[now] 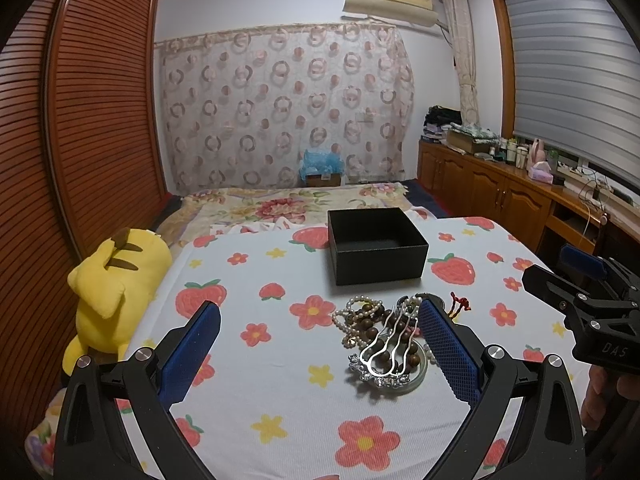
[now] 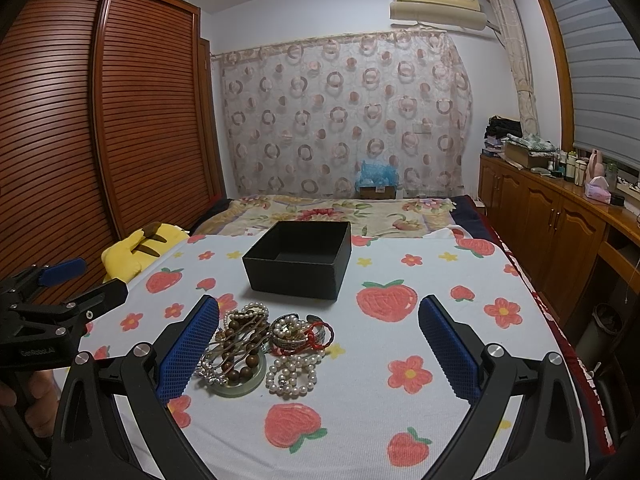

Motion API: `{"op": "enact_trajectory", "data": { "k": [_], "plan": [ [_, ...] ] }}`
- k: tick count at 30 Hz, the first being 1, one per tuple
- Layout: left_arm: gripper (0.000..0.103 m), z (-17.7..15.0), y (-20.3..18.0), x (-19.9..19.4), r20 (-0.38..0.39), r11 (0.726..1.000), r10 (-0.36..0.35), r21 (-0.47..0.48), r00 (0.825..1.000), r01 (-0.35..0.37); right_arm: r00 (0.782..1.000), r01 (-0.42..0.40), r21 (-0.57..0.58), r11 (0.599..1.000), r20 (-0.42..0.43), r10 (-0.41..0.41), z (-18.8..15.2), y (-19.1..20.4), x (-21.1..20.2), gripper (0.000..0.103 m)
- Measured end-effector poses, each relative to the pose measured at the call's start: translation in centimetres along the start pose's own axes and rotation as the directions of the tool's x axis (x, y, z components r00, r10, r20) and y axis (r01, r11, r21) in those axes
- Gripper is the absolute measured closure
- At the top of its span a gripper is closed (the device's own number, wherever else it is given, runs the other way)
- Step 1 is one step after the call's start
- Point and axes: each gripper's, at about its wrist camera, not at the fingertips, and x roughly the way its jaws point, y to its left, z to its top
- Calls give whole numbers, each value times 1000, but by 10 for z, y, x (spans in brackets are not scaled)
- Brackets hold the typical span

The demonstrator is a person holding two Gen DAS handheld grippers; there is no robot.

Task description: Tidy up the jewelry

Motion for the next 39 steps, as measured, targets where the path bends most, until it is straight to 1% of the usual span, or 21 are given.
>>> {"op": "enact_trajectory", "data": {
  "k": [7,9,15,16,24,30,34,39],
  "plan": [
    [7,-1,0,0,0,1000,0,0,1000,0,1000,-1,0,1000,0,1,0,0,0,2],
    [7,3,-4,-7,-2,1000,-1,0,1000,1,1000,-1,1,1000,-1,1,0,0,0,2],
    [7,7,-13,-4,-21,1000,-2,1,1000,2,1000,-10,-3,1000,-12,10,-3,2,4,2],
    [7,-1,-14,1,-24,1000,-6,3,1000,6,1000,-14,-1,1000,-16,14,0,2,3,2],
    [7,-8,-9,17,-65,1000,-23,-1,998,23,999,-22,-10,1000,-34,22,-10,-3,8,2],
    [7,-15,-6,32,-107,999,-42,4,993,43,997,-41,-15,999,-73,40,-22,-9,16,2],
    [7,-21,-8,41,-134,999,-50,14,990,53,994,-47,-14,999,-97,45,-31,-12,21,5],
    [7,-28,-11,54,-174,994,-99,24,980,105,990,-51,-24,998,-133,47,-39,-14,30,8]
  ]
}}
